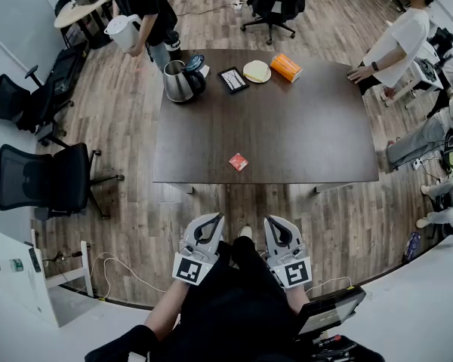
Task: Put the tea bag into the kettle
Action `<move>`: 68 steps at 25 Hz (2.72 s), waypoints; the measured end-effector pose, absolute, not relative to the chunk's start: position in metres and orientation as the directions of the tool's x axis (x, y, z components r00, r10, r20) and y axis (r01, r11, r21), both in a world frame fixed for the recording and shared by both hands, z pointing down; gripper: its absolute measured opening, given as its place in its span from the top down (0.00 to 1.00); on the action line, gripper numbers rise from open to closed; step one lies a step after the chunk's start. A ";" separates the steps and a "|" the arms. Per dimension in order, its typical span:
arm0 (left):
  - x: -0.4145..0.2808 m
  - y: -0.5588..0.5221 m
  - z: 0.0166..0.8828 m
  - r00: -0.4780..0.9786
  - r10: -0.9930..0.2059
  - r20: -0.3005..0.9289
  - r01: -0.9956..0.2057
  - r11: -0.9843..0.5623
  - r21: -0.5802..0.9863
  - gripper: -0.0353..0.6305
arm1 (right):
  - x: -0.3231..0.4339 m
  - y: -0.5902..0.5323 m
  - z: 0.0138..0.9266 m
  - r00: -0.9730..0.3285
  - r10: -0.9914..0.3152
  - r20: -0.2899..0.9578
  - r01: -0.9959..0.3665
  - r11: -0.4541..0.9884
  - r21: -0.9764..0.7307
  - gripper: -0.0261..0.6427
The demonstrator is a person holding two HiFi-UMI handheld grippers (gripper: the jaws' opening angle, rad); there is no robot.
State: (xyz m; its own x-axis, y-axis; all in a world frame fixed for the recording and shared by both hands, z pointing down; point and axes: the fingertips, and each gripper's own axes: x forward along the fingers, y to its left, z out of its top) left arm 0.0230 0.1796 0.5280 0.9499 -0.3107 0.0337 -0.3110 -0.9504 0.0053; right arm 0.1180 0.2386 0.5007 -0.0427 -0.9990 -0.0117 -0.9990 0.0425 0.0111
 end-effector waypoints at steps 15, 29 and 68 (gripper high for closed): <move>0.022 0.175 0.515 0.906 -0.424 -0.005 -0.423 -0.905 -0.042 0.94 | 0.140 0.248 0.514 -0.119 -0.992 0.038 -0.992 0.121 0.042 0.95; 0.047 0.190 0.521 0.882 -0.471 0.023 -0.470 -0.882 -0.025 0.94 | 0.173 0.229 0.562 -0.241 -0.961 0.139 -0.965 0.252 0.073 0.95; -0.035 0.199 0.557 0.656 -0.738 0.159 -0.746 -0.666 -0.011 0.94 | 0.187 0.059 0.802 -0.409 -0.608 0.680 -0.767 0.633 0.105 0.80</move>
